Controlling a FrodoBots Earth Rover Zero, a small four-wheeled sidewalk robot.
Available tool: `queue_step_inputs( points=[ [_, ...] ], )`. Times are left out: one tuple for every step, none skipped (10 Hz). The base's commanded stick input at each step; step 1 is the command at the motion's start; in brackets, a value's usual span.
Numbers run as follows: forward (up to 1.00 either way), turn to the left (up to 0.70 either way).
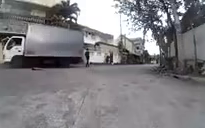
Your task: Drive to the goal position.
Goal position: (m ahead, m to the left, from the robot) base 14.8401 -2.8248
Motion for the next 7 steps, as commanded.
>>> queue_step_inputs(
  points=[
    [1.0, 0.0],
    [1.0, 0.0],
    [0.53, 0.0],
    [0.19, 0.0],
    [0.0, 0.0],
    [0.0, 0.0],
    [0.0, 0.0]
  ],
)
